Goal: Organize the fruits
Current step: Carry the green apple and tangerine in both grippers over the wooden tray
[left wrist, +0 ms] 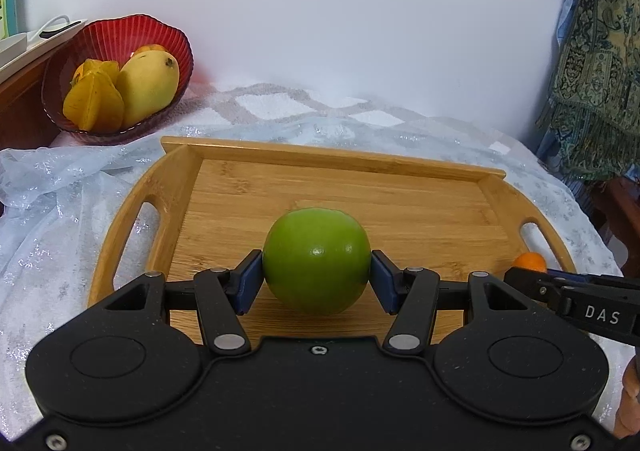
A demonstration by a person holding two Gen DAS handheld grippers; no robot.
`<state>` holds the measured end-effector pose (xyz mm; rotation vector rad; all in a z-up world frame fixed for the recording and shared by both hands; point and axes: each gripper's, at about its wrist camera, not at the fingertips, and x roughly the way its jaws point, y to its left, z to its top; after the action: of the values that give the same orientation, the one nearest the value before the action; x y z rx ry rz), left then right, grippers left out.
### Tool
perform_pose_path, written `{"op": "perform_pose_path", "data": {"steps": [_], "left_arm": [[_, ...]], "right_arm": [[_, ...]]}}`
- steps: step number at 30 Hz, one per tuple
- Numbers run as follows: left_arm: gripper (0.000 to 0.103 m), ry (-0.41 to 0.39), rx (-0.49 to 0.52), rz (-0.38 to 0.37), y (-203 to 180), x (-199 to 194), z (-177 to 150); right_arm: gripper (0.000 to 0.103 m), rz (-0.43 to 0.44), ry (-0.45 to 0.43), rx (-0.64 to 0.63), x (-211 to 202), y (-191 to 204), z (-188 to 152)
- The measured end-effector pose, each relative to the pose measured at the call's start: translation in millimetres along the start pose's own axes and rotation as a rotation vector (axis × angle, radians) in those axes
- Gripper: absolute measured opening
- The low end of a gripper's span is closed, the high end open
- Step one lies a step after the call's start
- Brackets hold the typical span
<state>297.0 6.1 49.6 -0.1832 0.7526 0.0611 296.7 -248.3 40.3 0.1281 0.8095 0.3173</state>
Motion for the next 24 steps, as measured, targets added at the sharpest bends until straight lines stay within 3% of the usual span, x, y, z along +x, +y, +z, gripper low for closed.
{"op": "perform_pose_path", "data": {"steps": [24], "left_arm": [[0.054,0.01,0.02,0.014,0.9,6.5,-2.4]], "right_arm": [[0.042,-0.002,0.013,-0.009,4.4,0.5,-1.9]]}}
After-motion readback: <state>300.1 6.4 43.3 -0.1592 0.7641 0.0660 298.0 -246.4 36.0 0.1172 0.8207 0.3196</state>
